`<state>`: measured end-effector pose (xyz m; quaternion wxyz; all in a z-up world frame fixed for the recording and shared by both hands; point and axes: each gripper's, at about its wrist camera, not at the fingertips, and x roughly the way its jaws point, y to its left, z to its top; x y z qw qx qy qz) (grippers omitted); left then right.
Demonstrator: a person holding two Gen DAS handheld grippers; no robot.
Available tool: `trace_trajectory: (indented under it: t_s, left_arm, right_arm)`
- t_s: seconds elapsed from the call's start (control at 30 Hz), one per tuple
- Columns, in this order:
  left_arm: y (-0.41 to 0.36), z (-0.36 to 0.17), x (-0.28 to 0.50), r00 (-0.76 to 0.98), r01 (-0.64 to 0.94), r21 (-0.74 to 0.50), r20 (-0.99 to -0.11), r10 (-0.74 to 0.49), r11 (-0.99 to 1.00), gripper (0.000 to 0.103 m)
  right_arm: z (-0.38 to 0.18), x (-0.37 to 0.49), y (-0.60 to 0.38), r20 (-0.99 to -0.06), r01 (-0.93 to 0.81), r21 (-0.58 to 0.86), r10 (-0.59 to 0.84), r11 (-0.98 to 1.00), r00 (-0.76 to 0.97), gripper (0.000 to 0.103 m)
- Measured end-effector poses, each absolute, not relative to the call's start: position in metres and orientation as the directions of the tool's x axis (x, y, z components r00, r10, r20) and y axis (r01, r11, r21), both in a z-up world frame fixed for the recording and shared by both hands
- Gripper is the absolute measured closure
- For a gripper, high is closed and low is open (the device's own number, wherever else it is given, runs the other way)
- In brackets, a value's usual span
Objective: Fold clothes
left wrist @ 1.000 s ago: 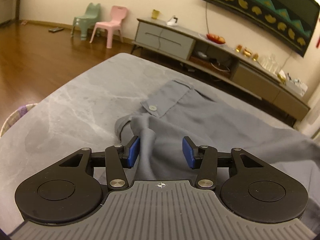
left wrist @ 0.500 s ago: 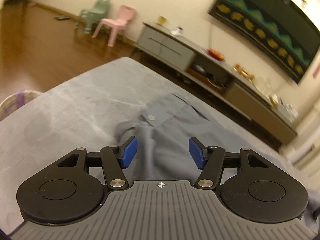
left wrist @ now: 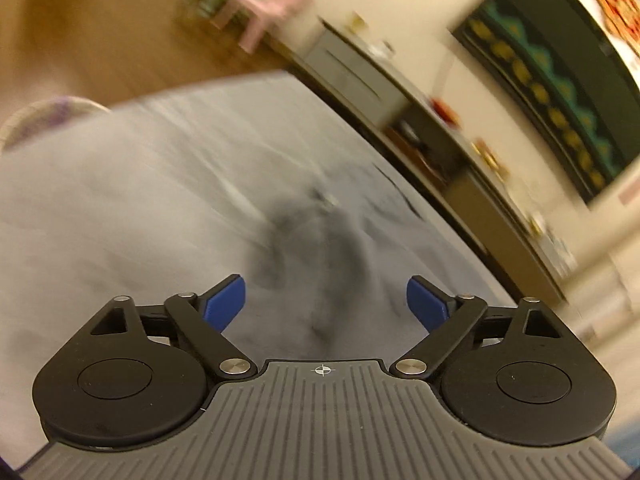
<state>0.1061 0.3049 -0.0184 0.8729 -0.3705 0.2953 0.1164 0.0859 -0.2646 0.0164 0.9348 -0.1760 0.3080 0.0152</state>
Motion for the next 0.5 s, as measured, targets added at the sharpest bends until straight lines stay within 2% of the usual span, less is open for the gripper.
trace_trajectory:
  t_s: [0.17,0.2,0.23,0.27,0.33,0.4,0.47,0.5]
  left_arm:
    - [0.302,-0.015,0.1,0.783,-0.465,-0.521,-0.619,0.058,0.716,0.023]
    - [0.309,-0.015,0.093,0.788,-0.48,-0.541,-0.611,0.07,0.69,0.023]
    - [0.316,-0.015,0.086,0.798,-0.486,-0.573,-0.598,0.069,0.659,0.023]
    - [0.321,-0.016,0.079,0.806,-0.491,-0.602,-0.587,0.067,0.629,0.023]
    - [0.33,-0.021,0.068,0.815,-0.497,-0.646,-0.577,0.055,0.579,0.023]
    - [0.338,-0.025,0.059,0.818,-0.509,-0.676,-0.573,0.053,0.534,0.023]
    - [0.343,-0.025,0.051,0.825,-0.514,-0.7,-0.562,0.063,0.496,0.023]
    - [0.346,-0.025,0.048,0.829,-0.515,-0.711,-0.555,0.067,0.479,0.023]
  right_arm:
    - [-0.009,0.112,-0.278,-0.633,-0.009,-0.179,-0.108,0.984,0.767,0.1]
    - [-0.008,0.115,-0.28,-0.629,0.02,-0.176,-0.128,0.984,0.767,0.093]
    - [-0.007,0.116,-0.282,-0.618,0.053,-0.185,-0.158,0.981,0.77,0.074]
    - [-0.004,0.114,-0.281,-0.6,0.073,-0.212,-0.188,0.975,0.778,0.063]
    - [0.005,0.108,-0.276,-0.551,0.101,-0.283,-0.248,0.954,0.797,0.062]
    - [0.02,0.081,-0.245,-0.425,0.111,-0.365,-0.272,0.924,0.864,0.061]
    - [0.034,0.057,-0.199,-0.314,0.052,-0.424,-0.2,0.904,0.928,0.059]
    - [0.036,0.048,-0.17,-0.297,-0.023,-0.448,-0.124,0.894,0.947,0.056]
